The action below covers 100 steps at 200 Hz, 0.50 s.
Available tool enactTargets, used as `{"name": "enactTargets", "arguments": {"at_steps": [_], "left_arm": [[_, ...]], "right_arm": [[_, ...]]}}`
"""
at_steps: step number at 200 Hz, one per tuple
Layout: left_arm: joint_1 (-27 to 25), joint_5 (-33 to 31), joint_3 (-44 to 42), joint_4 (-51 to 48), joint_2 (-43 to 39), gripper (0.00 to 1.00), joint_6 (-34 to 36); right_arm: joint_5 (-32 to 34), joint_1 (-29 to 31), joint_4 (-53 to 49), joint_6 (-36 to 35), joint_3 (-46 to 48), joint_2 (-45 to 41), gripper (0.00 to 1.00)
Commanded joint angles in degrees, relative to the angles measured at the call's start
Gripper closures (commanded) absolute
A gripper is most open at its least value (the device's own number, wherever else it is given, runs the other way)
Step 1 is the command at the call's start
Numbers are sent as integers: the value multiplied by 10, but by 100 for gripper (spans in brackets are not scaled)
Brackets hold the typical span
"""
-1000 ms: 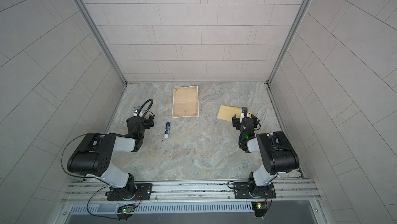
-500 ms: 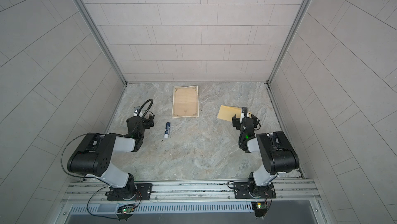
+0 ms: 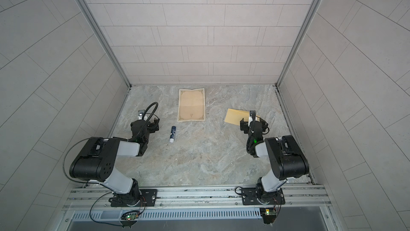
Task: Place the letter into the envelope and seal it
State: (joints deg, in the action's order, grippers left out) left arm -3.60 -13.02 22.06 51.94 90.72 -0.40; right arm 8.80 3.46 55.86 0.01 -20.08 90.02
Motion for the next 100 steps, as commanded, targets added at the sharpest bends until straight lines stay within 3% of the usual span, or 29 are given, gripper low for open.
{"name": "enactTargets", "arguments": {"at_steps": [1,33,47,67,82,100], "left_arm": [[4,5,9,5,2,0,-2],[4,0,4,8,-7,0,-3],[3,-3,0,-18,-51,0,-2],[2,-24,21,-140,-148,0,-20],[2,-19,42,-234,-211,0,-72],[1,42,62,-283,-264,0,-144]], "right_arm": [[-4,-3,-5,2,-9,5,1],[-2,-4,-4,3,-8,4,1],[44,3,-8,8,-3,-18,3],[56,4,-174,17,-36,-135,5],[7,4,-289,30,-84,-209,5],[-99,5,-386,53,-142,-264,5]]}}
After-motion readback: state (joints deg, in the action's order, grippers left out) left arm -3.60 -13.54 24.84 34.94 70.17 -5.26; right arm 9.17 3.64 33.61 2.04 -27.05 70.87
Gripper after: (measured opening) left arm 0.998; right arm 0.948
